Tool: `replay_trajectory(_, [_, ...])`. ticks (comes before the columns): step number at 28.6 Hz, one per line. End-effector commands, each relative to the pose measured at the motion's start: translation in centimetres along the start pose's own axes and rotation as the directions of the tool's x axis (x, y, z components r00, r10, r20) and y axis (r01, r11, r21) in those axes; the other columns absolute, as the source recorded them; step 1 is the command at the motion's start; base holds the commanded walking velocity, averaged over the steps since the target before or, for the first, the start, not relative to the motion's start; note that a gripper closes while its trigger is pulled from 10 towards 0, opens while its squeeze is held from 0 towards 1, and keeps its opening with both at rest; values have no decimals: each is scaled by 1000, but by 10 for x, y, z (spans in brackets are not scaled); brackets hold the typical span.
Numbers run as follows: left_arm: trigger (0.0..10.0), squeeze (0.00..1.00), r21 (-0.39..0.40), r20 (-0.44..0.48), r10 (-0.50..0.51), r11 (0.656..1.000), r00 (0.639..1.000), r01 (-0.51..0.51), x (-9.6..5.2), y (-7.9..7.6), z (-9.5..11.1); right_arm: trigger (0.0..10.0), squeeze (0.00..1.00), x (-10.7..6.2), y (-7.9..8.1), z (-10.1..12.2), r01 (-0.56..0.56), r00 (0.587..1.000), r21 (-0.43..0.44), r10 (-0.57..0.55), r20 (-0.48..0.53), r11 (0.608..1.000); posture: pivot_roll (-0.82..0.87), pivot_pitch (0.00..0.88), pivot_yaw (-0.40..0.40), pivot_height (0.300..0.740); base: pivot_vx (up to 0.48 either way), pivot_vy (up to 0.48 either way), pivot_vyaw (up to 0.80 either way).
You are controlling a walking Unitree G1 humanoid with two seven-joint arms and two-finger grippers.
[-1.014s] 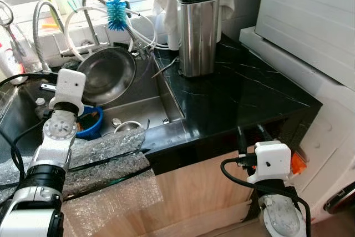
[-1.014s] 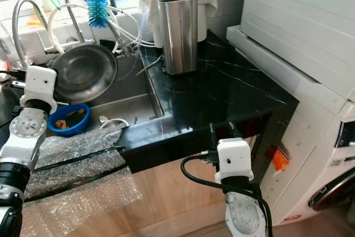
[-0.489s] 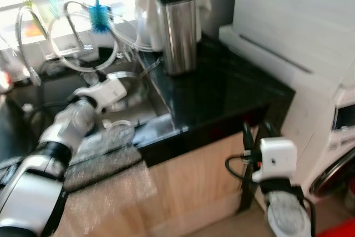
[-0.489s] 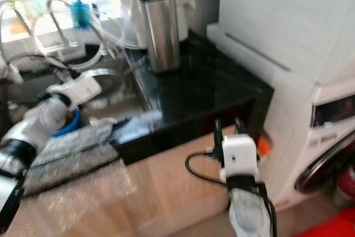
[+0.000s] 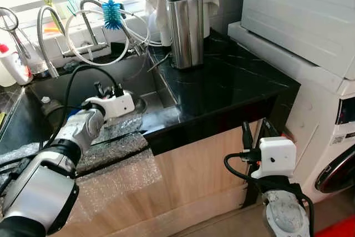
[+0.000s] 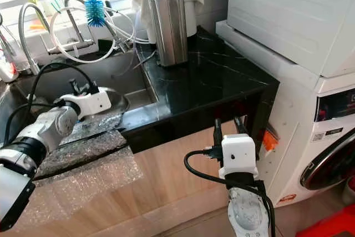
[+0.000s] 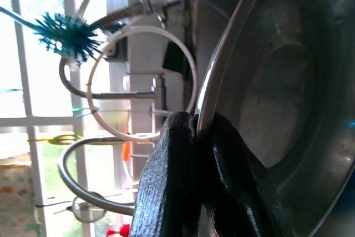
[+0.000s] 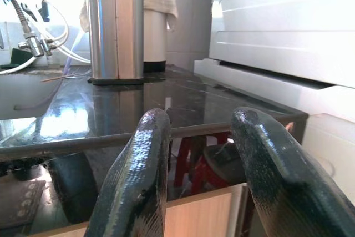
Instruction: Kitchen organization
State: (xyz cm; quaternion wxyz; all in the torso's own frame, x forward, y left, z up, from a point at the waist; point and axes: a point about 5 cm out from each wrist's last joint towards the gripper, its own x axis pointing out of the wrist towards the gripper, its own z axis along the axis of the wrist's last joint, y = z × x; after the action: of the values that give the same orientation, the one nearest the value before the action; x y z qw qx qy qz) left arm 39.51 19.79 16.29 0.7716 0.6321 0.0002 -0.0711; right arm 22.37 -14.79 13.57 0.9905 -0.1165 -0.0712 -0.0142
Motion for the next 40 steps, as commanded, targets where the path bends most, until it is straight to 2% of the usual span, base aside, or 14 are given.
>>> replay_trajectory(1, [10000, 0, 23, -14, 13, 1000, 1000, -13, 1, 4, -1, 10000, 0, 3, 3, 6, -4, 1000, 9, 4, 18, 1000, -155, 0, 157, 740, 0, 0, 0])
replay_trajectory(13, [10000, 0, -12, -34, -37, 999, 999, 37, 7, -3, 12, 10000, 0, 3, 7, 7, 7, 1000, 22, -8, 16, 1000, -166, 0, 177, 740, 0, 0, 0])
replay_trajectory(14, [10000, 0, -145, -49, 25, 989, 999, -32, 9, 5, 15, 10000, 0, 2, 7, 7, 11, 1000, 23, -11, 15, 1000, -167, 0, 180, 740, 0, 0, 0])
replay_trajectory(16, [10000, 0, -392, -72, 137, 907, 988, -154, 11, 19, 19, 10000, 0, 2, 7, 7, 16, 1000, 23, -16, 15, 1000, -170, 0, 182, 740, 0, 0, 0])
replay_trajectory(17, [10000, 0, -623, -101, 217, 747, 971, -232, 12, 31, 22, 10000, 0, 3, 6, 6, 21, 1000, 24, -21, 14, 999, -171, 0, 181, 740, 0, 0, 0])
replay_trajectory(18, [10000, 0, -707, -116, 242, 661, 963, -251, 12, 35, 22, 10000, 0, 3, 6, 6, 22, 1000, 24, -23, 14, 999, -171, 0, 181, 740, 0, 0, 0])
replay_trajectory(19, [10000, 0, -749, -124, 254, 610, 959, -259, 12, 37, 22, 10000, 0, 3, 6, 6, 23, 1000, 24, -23, 14, 999, -171, 0, 181, 740, 0, 0, 0])
replay_trajectory(20, [10000, 0, -825, -133, 287, 498, 949, -267, 11, 43, 22, 10000, 0, 3, 6, 6, 23, 1000, 24, -23, 15, 999, -173, 0, 180, 740, 0, 0, 0])
replay_trajectory(21, [10000, 0, -859, -157, 316, 425, 936, -287, 10, 47, 19, 10000, 0, 3, 6, 6, 22, 1000, 23, -23, 16, 999, -170, 0, 177, 740, 0, 0, 0])
replay_trajectory(22, [10000, 0, -911, -209, 354, 269, 912, -314, 7, 52, 12, 10000, 0, 3, 5, 6, 22, 1000, 24, -22, 17, 999, -166, 0, 177, 740, 0, 0, 0])
replay_trajectory(27, [10000, 0, -921, -230, 376, 214, 898, -326, 5, 54, 7, 10000, 0, 4, 6, 6, 21, 1000, 24, -22, 19, 999, -167, 0, 176, 740, 0, 0, 0])
replay_trajectory(35, [10000, 0, -931, -227, 380, 186, 897, -314, 4, 54, 6, 10000, 0, 4, 6, 6, 21, 1000, 24, -22, 19, 999, -167, 0, 176, 740, 0, 0, 0])
replay_trajectory(37, [10000, 0, -943, -264, 361, 98, 894, -318, 3, 51, 1, 10000, 0, 4, 7, 6, 17, 1000, 30, -17, 21, 999, -164, 0, 175, 740, 0, 0, 0])
replay_trajectory(40, [10000, 0, -977, -125, 493, 89, 861, -193, -28, 30, 8, 10000, 0, 5, 6, 5, 1, 1000, 41, -2, 22, 999, -149, 0, 164, 740, 0, 0, 0])
